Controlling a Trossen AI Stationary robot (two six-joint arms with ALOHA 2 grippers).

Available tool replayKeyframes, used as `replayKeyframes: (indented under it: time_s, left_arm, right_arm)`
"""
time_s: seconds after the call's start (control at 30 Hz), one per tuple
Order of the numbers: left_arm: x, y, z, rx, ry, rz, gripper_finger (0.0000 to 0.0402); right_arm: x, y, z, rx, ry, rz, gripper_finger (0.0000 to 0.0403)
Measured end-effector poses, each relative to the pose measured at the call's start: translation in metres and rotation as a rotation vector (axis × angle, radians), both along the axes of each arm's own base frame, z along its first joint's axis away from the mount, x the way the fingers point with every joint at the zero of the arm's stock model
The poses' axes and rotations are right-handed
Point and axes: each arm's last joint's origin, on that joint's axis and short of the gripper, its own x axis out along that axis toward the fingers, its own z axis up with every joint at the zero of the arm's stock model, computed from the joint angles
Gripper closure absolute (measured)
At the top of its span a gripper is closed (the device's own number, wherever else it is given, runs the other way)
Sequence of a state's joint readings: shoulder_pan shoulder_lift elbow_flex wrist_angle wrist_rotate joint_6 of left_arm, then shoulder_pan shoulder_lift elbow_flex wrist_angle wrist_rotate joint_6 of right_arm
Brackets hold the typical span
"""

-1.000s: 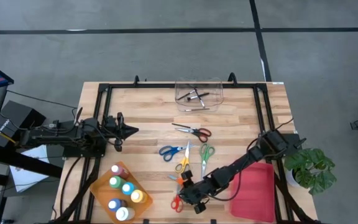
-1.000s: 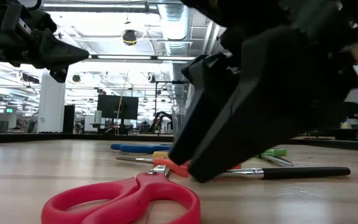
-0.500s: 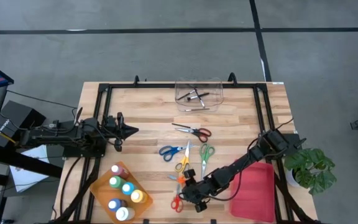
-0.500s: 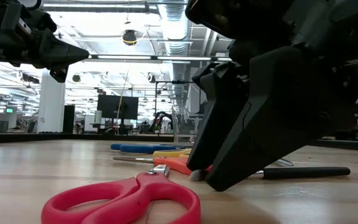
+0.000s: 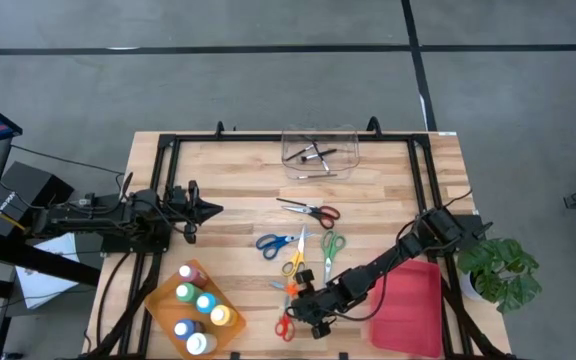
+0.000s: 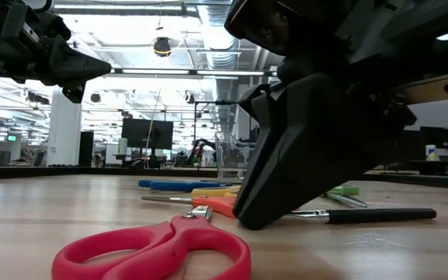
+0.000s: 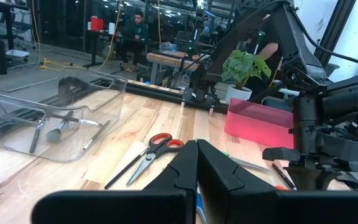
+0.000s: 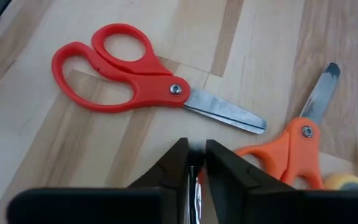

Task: Pick & Place Paint Supplies
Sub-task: Put the eyeshadow brush into the transparent bin

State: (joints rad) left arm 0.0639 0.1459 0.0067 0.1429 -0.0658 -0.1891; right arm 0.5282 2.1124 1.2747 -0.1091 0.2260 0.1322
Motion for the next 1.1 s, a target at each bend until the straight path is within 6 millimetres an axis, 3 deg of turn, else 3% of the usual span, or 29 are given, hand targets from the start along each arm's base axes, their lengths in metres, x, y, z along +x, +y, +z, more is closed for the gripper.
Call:
replayKeyframes:
  time_s: [0.17,0.37,0.5,0.73,0.9,1.1]
  left_arm:
    - [0.000,0.000,0.000,0.000,0.000,0.000,0.0401]
    - [0.000,0.000,0.000,0.000,0.000,0.000,0.0401]
    - [0.000,0.000,0.000,0.000,0.000,0.000,0.0401]
    - [0.000,0.000,0.000,0.000,0.000,0.000,0.0402]
    - [0.000,0.000,0.000,0.000,0.000,0.000,0.0401]
    - [0.000,0.000,0.000,0.000,0.000,0.000,0.0402]
  right_arm:
    - [0.000,0.000,0.000,-0.007,-0.002,-0.012,0.0395]
    - [-0.004,0.006,0.001,0.007,-0.007,-0.018,0.0398]
    - [-0.008,0.018,0.015,0.034,-0.024,0.012,0.0400]
    - [-0.024,0.030,0.068,0.048,-0.160,0.019,0.0402]
    - [-0.042,0.033,0.124,0.019,-0.360,-0.024,0.0402]
    - [-0.060,0.020,0.182,-0.063,-0.562,-0.067,0.0403]
